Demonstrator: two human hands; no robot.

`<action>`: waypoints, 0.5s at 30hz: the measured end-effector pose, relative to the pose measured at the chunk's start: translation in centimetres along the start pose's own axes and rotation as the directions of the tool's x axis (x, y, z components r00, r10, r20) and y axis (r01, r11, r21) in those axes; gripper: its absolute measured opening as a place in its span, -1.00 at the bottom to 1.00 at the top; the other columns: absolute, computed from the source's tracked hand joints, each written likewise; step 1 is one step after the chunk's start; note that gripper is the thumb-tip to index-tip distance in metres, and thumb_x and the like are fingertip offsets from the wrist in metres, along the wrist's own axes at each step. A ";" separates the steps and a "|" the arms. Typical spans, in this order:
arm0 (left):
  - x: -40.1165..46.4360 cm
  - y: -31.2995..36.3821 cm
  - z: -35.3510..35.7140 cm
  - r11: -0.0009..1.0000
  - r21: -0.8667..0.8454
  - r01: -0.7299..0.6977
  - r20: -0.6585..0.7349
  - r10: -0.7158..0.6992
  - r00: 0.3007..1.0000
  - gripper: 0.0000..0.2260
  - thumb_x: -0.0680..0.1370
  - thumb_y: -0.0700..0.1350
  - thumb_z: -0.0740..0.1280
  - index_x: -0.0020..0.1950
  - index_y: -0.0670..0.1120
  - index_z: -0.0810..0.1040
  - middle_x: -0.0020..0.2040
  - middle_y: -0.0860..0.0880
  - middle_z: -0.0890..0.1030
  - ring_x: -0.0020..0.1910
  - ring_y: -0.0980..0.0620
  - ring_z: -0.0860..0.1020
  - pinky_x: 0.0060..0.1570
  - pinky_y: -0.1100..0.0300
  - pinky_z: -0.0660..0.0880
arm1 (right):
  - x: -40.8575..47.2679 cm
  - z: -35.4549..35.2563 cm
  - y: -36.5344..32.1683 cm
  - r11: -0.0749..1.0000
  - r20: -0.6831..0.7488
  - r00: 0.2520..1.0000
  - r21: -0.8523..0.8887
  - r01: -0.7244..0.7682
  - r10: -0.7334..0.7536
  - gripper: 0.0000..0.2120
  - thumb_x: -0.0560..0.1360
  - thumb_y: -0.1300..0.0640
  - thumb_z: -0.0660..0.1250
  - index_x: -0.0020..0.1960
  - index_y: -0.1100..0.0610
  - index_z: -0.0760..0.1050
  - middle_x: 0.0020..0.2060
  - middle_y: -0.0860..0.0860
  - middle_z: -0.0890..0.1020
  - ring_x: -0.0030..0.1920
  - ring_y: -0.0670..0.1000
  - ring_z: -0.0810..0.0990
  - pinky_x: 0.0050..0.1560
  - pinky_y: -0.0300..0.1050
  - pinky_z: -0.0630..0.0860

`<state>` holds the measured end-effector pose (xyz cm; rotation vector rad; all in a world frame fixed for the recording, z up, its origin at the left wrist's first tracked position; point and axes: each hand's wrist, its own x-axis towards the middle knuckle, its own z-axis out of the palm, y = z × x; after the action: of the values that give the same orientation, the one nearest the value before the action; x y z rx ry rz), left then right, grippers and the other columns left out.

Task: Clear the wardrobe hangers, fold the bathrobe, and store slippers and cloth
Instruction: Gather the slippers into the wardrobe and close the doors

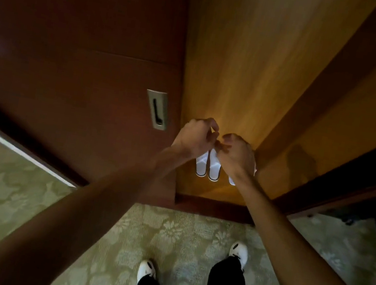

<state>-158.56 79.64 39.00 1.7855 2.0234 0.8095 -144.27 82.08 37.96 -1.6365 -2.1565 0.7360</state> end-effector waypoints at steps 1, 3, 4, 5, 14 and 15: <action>-0.5 0.0 -1.8 1.000 0.025 -0.004 -0.016 0.005 1.000 -0.84 0.59 -0.08 0.29 0.06 -0.07 0.64 -0.12 -0.05 0.72 -0.11 -0.07 0.68 -0.16 0.17 0.52 | -0.6 -0.1 -1.7 1.000 0.005 1.000 -0.008 0.017 -0.017 -0.60 0.56 -0.13 0.32 0.29 0.07 0.55 0.22 -0.03 0.64 0.21 0.04 0.60 0.08 -0.09 0.50; -1.6 -0.2 -5.0 0.996 0.084 -0.020 -0.039 0.024 0.999 -0.82 0.59 -0.08 0.28 0.03 -0.09 0.66 -0.12 -0.08 0.71 -0.13 -0.07 0.67 -0.20 0.18 0.48 | -1.6 0.1 -4.6 0.999 0.006 0.999 -0.017 0.049 -0.049 -0.60 0.55 -0.15 0.33 0.27 0.08 0.55 0.18 -0.02 0.66 0.17 0.05 0.62 0.07 -0.07 0.53; -2.2 -0.3 -6.5 0.993 0.118 -0.025 -0.041 0.030 0.999 -0.80 0.59 -0.07 0.28 0.03 -0.10 0.67 -0.11 -0.09 0.71 -0.13 -0.08 0.66 -0.20 0.16 0.49 | -2.2 0.2 -6.1 0.997 0.005 0.998 -0.028 0.065 -0.065 -0.59 0.54 -0.17 0.33 0.25 0.08 0.55 0.14 -0.01 0.67 0.14 0.06 0.63 0.05 -0.06 0.55; -2.7 -0.4 -8.0 0.987 0.160 -0.019 -0.042 0.026 0.999 -0.79 0.59 -0.06 0.27 0.01 -0.10 0.68 -0.11 -0.10 0.70 -0.14 -0.09 0.66 -0.21 0.14 0.49 | -2.6 0.4 -7.4 0.996 0.009 0.997 -0.041 0.075 -0.074 -0.59 0.53 -0.19 0.33 0.23 0.08 0.55 0.12 0.01 0.67 0.11 0.08 0.64 0.03 -0.04 0.56; -3.6 -2.5 -15.7 0.738 0.668 0.099 -0.065 -0.075 0.995 -0.72 0.60 0.08 0.29 -0.02 -0.11 0.63 -0.08 -0.08 0.67 -0.10 -0.09 0.66 -0.23 0.09 0.42 | -1.8 1.8 -15.4 0.969 -0.042 0.999 -0.248 -0.002 -0.009 -0.46 0.50 -0.36 0.28 -0.37 0.07 0.37 -0.41 0.00 0.48 -0.31 0.05 0.56 -0.33 -0.12 0.33; -3.3 -2.5 -15.8 0.731 0.675 0.103 -0.078 -0.068 0.995 -0.71 0.61 0.09 0.29 -0.01 -0.11 0.63 -0.07 -0.08 0.67 -0.09 -0.09 0.66 -0.23 0.10 0.41 | -1.5 1.7 -15.6 0.968 -0.049 0.999 -0.252 -0.014 0.001 -0.47 0.50 -0.35 0.28 -0.36 0.08 0.40 -0.42 -0.01 0.47 -0.34 0.03 0.51 -0.33 -0.12 0.33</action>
<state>-169.18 73.08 49.49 1.9926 2.6356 0.0441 -156.99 77.12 45.76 -1.7648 -2.2864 0.4316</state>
